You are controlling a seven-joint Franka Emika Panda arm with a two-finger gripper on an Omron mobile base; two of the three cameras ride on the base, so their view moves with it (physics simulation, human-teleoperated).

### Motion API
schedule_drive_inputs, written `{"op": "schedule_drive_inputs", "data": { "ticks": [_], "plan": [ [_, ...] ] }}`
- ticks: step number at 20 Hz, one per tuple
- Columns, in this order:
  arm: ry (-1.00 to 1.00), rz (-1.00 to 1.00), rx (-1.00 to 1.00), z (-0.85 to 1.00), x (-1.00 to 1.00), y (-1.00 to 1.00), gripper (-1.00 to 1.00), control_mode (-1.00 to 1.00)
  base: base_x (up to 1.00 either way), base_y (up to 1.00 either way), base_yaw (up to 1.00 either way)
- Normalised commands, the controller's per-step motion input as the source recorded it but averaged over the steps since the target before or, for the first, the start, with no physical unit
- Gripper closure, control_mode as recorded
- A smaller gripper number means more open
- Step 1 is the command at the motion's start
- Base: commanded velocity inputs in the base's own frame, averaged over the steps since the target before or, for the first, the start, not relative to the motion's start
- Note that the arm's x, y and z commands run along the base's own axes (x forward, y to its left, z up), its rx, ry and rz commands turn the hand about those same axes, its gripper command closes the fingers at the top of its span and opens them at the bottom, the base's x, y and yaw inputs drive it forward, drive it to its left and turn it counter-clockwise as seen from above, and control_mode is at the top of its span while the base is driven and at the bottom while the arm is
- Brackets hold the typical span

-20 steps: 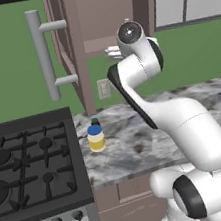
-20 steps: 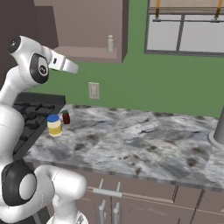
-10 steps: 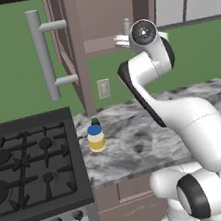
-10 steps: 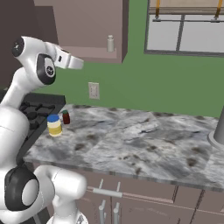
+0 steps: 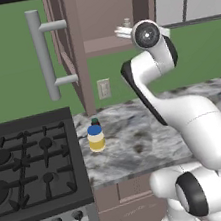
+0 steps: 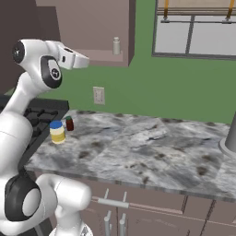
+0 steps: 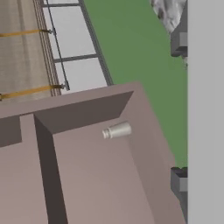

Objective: Collect the paprika, mayonnaise, and shaker from the cabinet and place them next to the stove.

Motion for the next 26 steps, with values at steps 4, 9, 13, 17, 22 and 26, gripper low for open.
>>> {"op": "schedule_drive_inputs", "data": {
  "ticks": [4, 9, 13, 17, 22, 26],
  "plan": [
    [0.0, -0.04, 0.0, 0.26, 0.0, 0.0, -1.0, -1.0, 0.0, 0.0, 0.0],
    [0.0, -0.01, 0.0, 0.0, 0.0, 0.0, -1.0, -1.0, 0.0, 0.0, 0.0],
    [0.04, 0.0, -0.01, 0.0, 0.16, 0.16, -1.0, -1.0, 0.0, 0.0, 0.0],
    [0.11, 0.0, -0.01, 0.01, 0.28, 0.1, -1.0, -1.0, 0.0, 0.0, 0.0],
    [0.09, 0.0, 0.0, 0.08, 0.3, 0.08, -1.0, -1.0, 0.0, 0.0, 0.0],
    [0.08, -0.01, 0.0, 0.19, 0.33, 0.0, -1.0, -1.0, 0.0, 0.0, 0.0]
  ]
}}
